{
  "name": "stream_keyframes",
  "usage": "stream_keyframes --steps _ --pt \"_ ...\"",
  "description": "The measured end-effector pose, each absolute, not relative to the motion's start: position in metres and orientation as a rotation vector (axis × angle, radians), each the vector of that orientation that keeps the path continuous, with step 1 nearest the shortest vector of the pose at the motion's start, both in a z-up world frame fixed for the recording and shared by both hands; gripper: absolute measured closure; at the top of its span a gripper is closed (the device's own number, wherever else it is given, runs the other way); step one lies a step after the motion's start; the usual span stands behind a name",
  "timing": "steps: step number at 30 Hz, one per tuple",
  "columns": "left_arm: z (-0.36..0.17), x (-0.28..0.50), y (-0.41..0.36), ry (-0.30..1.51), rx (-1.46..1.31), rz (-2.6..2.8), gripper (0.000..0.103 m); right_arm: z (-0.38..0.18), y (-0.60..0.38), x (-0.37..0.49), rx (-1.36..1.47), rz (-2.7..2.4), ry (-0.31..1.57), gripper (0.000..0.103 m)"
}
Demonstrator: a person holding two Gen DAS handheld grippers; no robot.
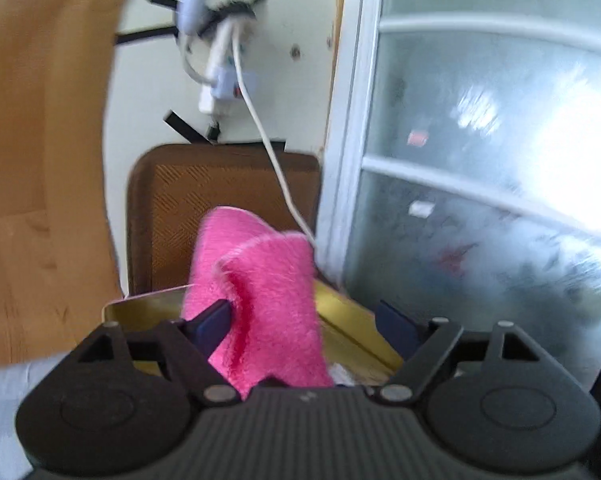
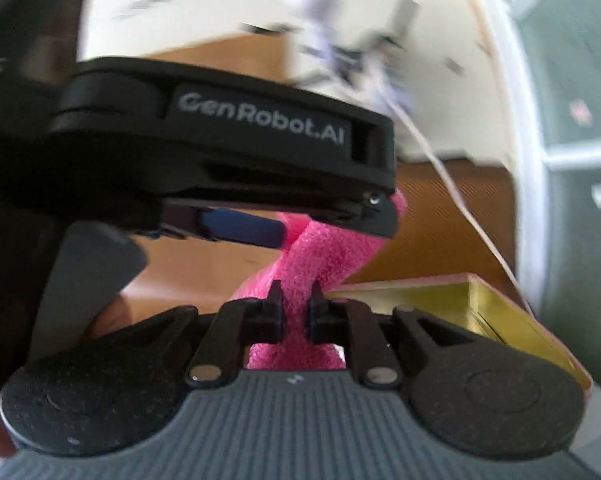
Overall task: Organize soft objects
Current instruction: 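Lower the pink towel into the tin and open the left gripper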
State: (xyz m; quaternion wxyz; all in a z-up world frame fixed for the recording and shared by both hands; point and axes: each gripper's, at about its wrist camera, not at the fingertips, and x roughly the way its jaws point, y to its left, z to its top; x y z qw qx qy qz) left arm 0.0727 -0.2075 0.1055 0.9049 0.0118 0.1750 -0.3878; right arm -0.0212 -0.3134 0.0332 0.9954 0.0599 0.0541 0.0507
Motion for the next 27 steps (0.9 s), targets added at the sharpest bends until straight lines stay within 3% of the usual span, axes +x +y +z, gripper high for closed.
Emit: stream_keyframes --steps 3,5,6,9,12,15,27 --pt "0.088 0.105 -0.258 0.411 0.091 -0.760 0.018 0.020 -0.344 0.027 0.208 -0.004 0.213 0.085" --pt "0.073 0.121 -0.273 0.465 0.116 -0.715 0.015 0.011 -0.361 0.057 0.219 -0.061 0.298 0.075" --pt "0.063 0.129 -0.278 0.486 0.135 -0.668 0.015 0.006 -0.366 0.069 0.202 -0.086 0.343 0.063" --pt "0.043 0.146 -0.280 0.556 0.141 -0.546 0.006 0.010 -0.377 0.057 0.222 -0.095 0.329 0.060" --pt "0.046 0.137 -0.248 0.560 0.040 -0.536 0.005 0.016 -0.371 0.020 0.213 -0.074 0.219 0.051" --pt "0.053 0.121 -0.222 0.520 0.008 -0.508 0.001 0.015 -0.356 -0.017 0.207 -0.071 0.165 0.051" --pt "0.054 0.030 -0.148 0.521 -0.001 -0.466 0.000 0.000 -0.328 -0.089 0.208 -0.094 0.194 0.051"
